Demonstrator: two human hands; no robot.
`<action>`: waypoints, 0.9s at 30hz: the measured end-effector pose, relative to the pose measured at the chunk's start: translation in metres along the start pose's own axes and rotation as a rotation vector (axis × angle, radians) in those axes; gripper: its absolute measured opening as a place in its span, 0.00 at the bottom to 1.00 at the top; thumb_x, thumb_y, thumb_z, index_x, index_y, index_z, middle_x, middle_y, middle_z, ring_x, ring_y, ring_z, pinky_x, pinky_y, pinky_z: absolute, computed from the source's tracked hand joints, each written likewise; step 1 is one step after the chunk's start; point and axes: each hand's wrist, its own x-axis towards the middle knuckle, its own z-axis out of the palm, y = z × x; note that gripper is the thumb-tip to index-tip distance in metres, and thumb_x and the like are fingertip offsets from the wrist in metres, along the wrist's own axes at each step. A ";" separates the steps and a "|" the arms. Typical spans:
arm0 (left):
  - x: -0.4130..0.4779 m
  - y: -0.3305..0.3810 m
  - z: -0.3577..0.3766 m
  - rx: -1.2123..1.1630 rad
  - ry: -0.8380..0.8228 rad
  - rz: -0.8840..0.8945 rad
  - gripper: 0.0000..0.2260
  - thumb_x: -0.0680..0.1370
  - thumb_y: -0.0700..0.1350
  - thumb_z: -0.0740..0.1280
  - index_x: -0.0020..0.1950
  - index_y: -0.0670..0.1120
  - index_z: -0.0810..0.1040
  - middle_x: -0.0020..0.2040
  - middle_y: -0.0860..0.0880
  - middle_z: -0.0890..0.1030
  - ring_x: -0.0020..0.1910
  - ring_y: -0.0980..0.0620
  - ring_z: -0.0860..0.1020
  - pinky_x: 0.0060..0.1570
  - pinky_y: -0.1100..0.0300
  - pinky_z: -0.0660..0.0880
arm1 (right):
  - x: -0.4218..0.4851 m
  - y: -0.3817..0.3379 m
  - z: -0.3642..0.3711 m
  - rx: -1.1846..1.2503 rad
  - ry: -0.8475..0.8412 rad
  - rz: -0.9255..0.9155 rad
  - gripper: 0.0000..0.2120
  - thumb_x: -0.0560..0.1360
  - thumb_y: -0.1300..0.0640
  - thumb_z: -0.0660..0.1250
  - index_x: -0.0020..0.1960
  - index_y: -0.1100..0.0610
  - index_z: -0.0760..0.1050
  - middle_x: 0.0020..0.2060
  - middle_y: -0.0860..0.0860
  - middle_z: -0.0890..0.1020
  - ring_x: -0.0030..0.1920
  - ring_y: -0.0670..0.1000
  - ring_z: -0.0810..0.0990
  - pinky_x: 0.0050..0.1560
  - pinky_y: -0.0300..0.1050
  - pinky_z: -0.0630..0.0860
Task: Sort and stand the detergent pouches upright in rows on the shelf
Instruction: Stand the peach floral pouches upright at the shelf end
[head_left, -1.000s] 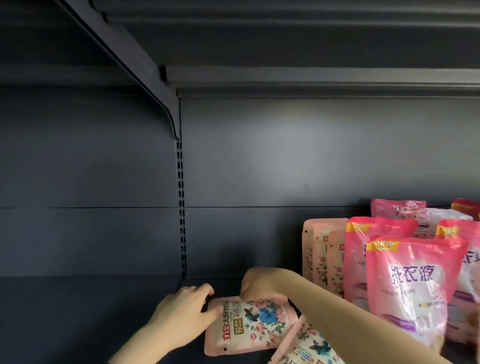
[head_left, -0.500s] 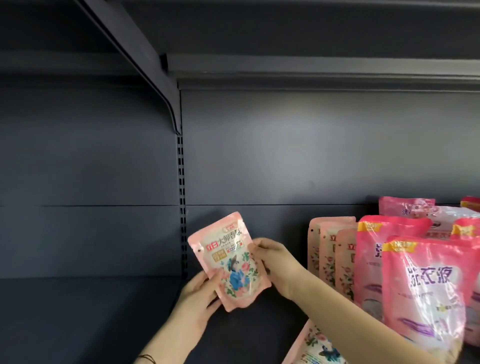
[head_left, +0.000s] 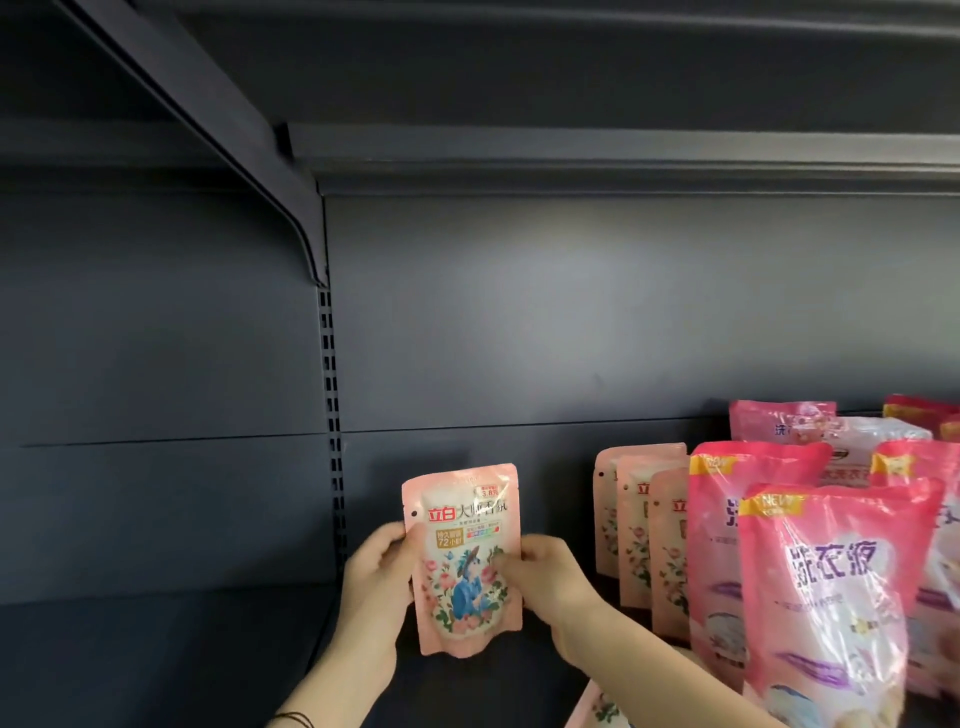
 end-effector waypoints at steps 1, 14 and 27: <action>0.000 0.003 0.000 -0.012 0.007 0.023 0.07 0.80 0.45 0.64 0.50 0.43 0.79 0.47 0.46 0.84 0.49 0.48 0.82 0.52 0.49 0.79 | -0.002 -0.003 0.001 0.032 0.020 -0.022 0.05 0.78 0.60 0.64 0.50 0.58 0.79 0.49 0.52 0.84 0.48 0.49 0.84 0.47 0.46 0.82; -0.077 0.081 0.059 -0.363 -0.045 0.197 0.12 0.78 0.54 0.62 0.52 0.46 0.77 0.46 0.49 0.86 0.44 0.48 0.85 0.43 0.48 0.81 | -0.088 -0.042 -0.030 0.287 0.198 -0.488 0.07 0.80 0.60 0.61 0.45 0.60 0.75 0.39 0.49 0.84 0.42 0.46 0.85 0.39 0.42 0.80; -0.155 0.058 0.173 -0.224 -0.259 0.262 0.13 0.75 0.55 0.61 0.49 0.48 0.79 0.46 0.49 0.85 0.47 0.52 0.84 0.47 0.57 0.80 | -0.147 0.016 -0.169 0.258 0.476 -0.545 0.10 0.75 0.65 0.66 0.37 0.56 0.79 0.30 0.53 0.82 0.31 0.45 0.79 0.36 0.35 0.75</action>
